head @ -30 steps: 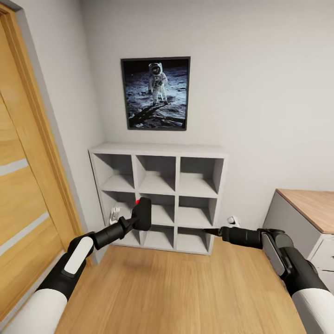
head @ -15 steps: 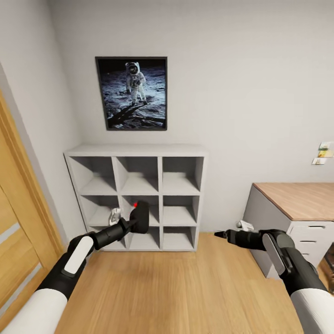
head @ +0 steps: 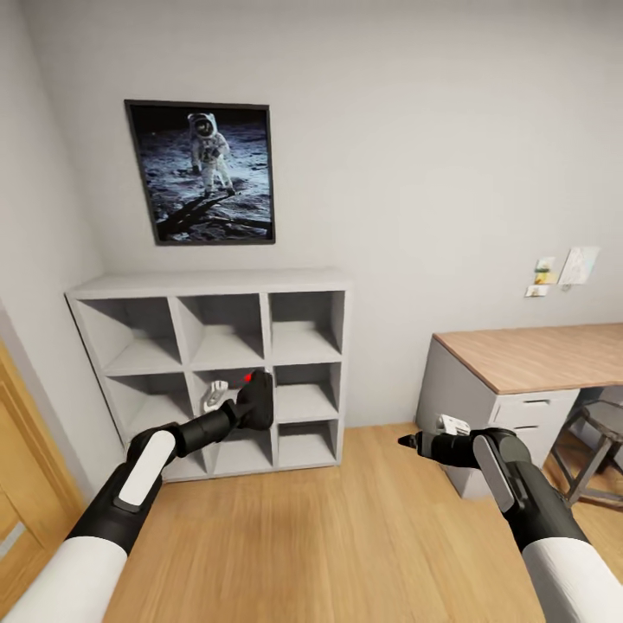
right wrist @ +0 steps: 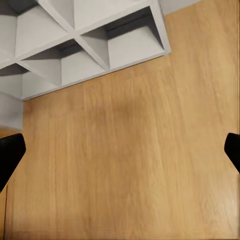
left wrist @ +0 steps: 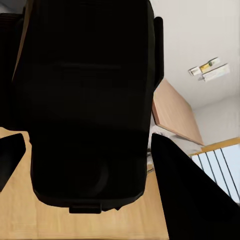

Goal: Attach the digital camera to the camera tripod in the bedroom.

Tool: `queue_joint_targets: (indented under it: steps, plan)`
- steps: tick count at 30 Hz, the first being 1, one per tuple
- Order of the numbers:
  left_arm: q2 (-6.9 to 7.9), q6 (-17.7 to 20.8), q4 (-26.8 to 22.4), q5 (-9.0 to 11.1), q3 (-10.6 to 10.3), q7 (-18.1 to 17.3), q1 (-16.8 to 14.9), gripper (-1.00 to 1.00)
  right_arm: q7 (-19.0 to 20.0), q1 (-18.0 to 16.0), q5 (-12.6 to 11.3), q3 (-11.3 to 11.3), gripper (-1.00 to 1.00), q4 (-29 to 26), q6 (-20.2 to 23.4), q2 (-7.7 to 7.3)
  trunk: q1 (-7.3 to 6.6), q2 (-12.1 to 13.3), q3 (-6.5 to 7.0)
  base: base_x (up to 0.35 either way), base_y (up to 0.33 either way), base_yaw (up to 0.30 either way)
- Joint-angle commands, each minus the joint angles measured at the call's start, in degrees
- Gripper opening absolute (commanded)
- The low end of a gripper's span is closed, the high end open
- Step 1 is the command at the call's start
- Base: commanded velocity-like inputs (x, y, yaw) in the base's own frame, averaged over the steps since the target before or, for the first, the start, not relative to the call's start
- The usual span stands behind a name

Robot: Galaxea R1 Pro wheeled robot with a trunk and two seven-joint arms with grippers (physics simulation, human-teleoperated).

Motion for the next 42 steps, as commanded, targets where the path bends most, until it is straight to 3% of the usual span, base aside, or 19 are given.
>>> queue_joint_targets:
  steps: [1,42]
  plan:
    - [0.04,0.2,0.0,0.0,-0.1,-0.2,0.0,-1.00,0.6,0.0,0.6,-0.1,1.00,0.0,0.2,0.05,0.02,0.0,-0.03,0.000,0.000,-0.256]
    - [0.20,0.3,0.9,0.6,-0.2,-1.1,0.0,-1.00,0.5,0.0,0.8,0.2,1.00,0.2,-0.4,0.03,0.02,0.0,-0.03,0.000,0.000,-0.254]
